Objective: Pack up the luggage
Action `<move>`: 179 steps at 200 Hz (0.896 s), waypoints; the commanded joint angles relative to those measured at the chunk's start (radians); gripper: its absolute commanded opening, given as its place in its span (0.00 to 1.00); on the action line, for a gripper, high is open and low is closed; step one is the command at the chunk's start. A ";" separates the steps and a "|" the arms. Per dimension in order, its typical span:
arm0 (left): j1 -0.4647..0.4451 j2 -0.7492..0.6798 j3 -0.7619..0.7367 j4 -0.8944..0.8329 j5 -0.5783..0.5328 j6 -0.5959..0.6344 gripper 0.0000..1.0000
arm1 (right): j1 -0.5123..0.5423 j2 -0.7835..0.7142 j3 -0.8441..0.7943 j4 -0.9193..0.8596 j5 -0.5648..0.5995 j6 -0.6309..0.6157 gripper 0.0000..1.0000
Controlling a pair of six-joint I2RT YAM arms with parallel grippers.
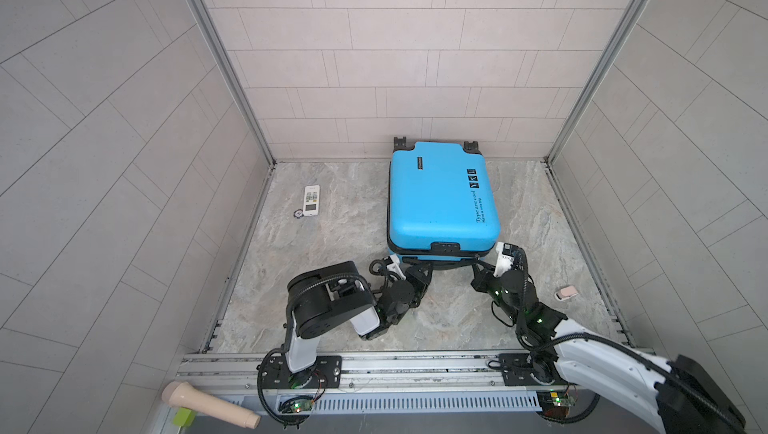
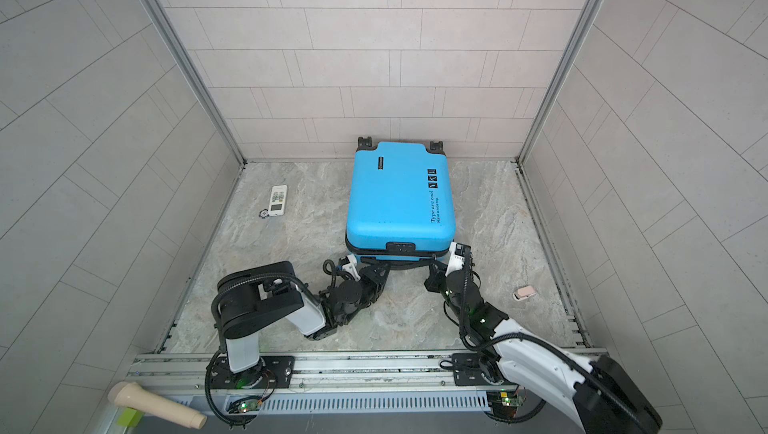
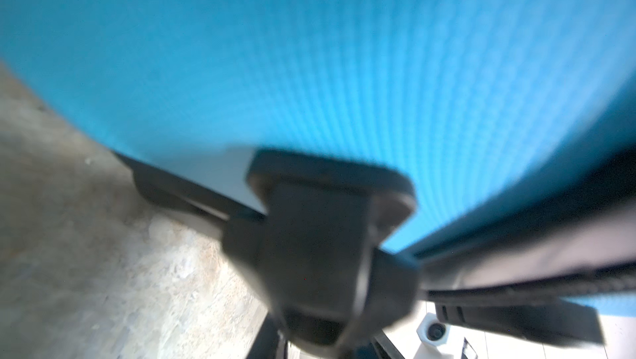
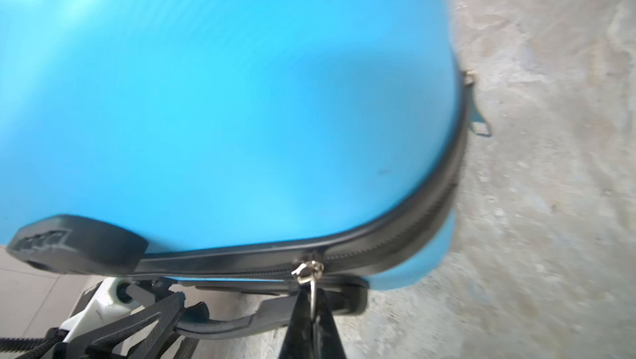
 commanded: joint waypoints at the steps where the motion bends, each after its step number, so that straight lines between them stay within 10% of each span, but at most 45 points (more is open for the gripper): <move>1: -0.001 -0.053 -0.067 0.003 -0.069 0.057 0.00 | -0.128 -0.124 -0.035 -0.239 0.143 -0.019 0.00; 64: -0.001 -0.120 -0.185 -0.002 -0.043 0.020 0.00 | -0.345 -0.225 -0.002 -0.344 -0.019 -0.107 0.00; 179: 0.004 -0.474 -0.289 -0.412 -0.041 0.040 0.00 | -0.537 0.418 0.414 -0.166 -0.328 -0.401 0.00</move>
